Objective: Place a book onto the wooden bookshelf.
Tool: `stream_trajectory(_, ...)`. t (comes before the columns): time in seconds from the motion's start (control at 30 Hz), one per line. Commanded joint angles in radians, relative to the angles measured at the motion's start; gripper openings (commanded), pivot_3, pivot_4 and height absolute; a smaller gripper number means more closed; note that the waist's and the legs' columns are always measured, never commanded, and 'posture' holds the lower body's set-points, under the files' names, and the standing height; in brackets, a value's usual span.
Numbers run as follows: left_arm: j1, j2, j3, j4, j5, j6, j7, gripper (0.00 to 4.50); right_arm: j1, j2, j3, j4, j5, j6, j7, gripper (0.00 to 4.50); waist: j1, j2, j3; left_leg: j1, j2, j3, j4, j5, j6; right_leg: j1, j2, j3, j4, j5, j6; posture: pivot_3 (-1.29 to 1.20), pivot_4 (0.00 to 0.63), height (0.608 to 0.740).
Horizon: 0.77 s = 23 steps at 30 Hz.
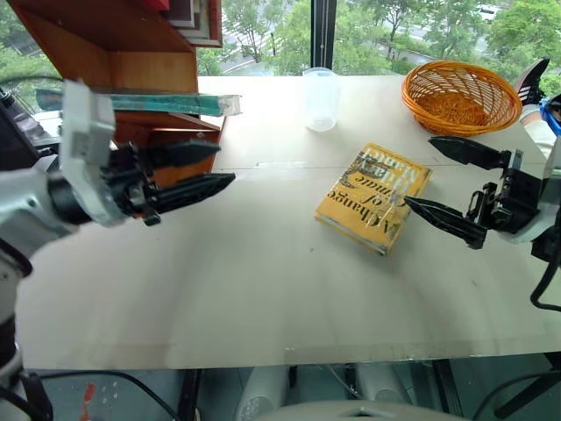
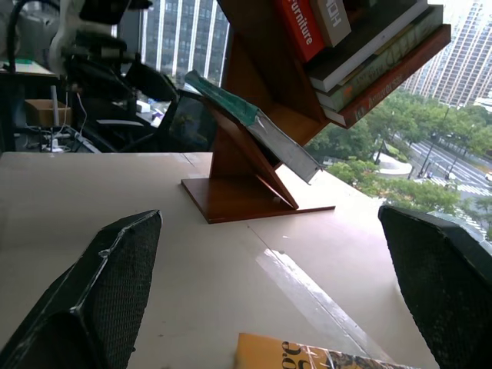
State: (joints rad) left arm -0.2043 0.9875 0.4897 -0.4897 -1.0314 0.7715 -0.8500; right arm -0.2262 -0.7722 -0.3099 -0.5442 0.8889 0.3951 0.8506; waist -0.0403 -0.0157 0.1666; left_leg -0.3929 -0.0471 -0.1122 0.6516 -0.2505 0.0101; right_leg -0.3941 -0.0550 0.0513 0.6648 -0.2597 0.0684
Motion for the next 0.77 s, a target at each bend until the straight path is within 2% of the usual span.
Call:
stream_trajectory(0.03, 0.063, -0.119, -0.035, -0.062, 0.087, -0.102, 0.072, 2.84, -0.003, 0.007, -0.015, -0.012, 0.006, -0.006, -0.003, 4.5, 0.004, 0.0, 0.0, 0.0, 0.0, 0.001, 0.0, 0.0, 0.0, 0.0, 0.0, 0.0, -0.001, 0.0, 0.0, 0.0, 0.15, 0.74)
stream_trajectory(0.07, 0.079, -0.159, -0.044, -0.062, 0.095, -0.118, 0.091, 3.39, 0.001, 0.01, -0.015, -0.017, 0.006, -0.005, -0.008, 4.5, 0.008, 0.0, 0.0, 0.0, -0.001, 0.001, 0.0, 0.0, 0.0, 0.0, -0.001, 0.001, -0.001, 0.0, 0.0, 0.0, 0.15, 0.74)
stream_trajectory(0.1, 0.1, -0.191, -0.061, -0.064, 0.126, -0.141, 0.099, 3.58, 0.006, 0.015, -0.016, -0.022, 0.009, -0.005, -0.014, 4.5, 0.011, -0.002, 0.0, -0.001, -0.001, 0.002, 0.001, 0.0, 0.0, 0.0, -0.001, 0.001, -0.002, 0.0, 0.0, 0.0, 0.15, 0.74)
stream_trajectory(0.13, 0.123, -0.22, -0.087, -0.062, 0.186, -0.184, 0.109, 4.09, 0.011, 0.021, -0.018, -0.029, 0.014, -0.003, -0.022, 4.5, 0.013, -0.003, -0.001, -0.002, -0.001, 0.002, 0.001, 0.0, 0.0, 0.0, -0.002, 0.001, -0.002, 0.0, 0.0, 0.0, 0.15, 0.74)
stream_trajectory(0.2, 0.158, -0.26, -0.12, -0.057, 0.259, -0.231, 0.13, 4.44, 0.024, 0.029, -0.022, -0.041, 0.016, 0.0, -0.035, 4.5, 0.023, -0.003, -0.001, -0.002, -0.001, 0.002, 0.001, 0.0, 0.0, 0.0, -0.002, 0.001, -0.003, 0.0, 0.0, 0.0, 0.15, 0.74)
stream_trajectory(0.33, 0.24, -0.29, -0.162, -0.031, 0.343, -0.274, 0.127, 4.44, 0.079, 0.033, -0.034, -0.053, 0.003, 0.009, -0.059, 4.5, 0.032, -0.003, -0.001, -0.002, -0.001, 0.002, 0.0, 0.0, 0.0, -0.001, -0.002, 0.002, -0.003, 0.0, 0.0, 0.0, 0.15, 0.74)
stream_trajectory(0.43, 0.335, -0.27, -0.163, -0.001, 0.386, -0.3, 0.074, 4.44, 0.18, 0.015, -0.079, -0.052, -0.038, 0.006, -0.051, 4.5, 0.033, -0.003, -0.001, -0.002, -0.001, 0.002, 0.0, 0.0, 0.0, -0.001, -0.006, 0.001, -0.003, 0.0, 0.0, 0.0, 0.15, 0.74)
stream_trajectory(0.53, 0.427, -0.263, -0.13, 0.027, 0.407, -0.337, 0.022, 4.44, 0.312, -0.004, -0.165, -0.04, -0.067, 0.009, -0.029, 4.5, 0.033, -0.002, -0.001, -0.002, -0.002, 0.002, -0.001, 0.0, 0.0, -0.001, -0.007, 0.001, -0.004, 0.0, 0.0, 0.0, 0.15, 0.74)
stream_trajectory(0.67, 0.543, -0.24, -0.06, 0.091, 0.428, -0.37, -0.053, 4.44, 0.596, -0.016, -0.327, 0.014, -0.175, -0.024, 0.074, 4.5, 0.043, -0.003, -0.002, -0.002, -0.002, 0.001, -0.001, 0.0, 0.0, 0.0, -0.007, -0.001, -0.004, 0.0, 0.0, 0.0, 0.15, 0.74)
stream_trajectory(0.77, 0.557, -0.23, -0.067, 0.145, 0.453, -0.405, -0.095, 4.44, 0.698, -0.006, -0.36, 0.043, -0.227, -0.061, 0.113, 4.5, 0.044, 0.0, -0.003, -0.001, -0.003, 0.003, -0.002, 0.0, 0.0, 0.001, -0.007, 0.001, -0.005, 0.0, 0.0, 0.0, 0.15, 0.74)
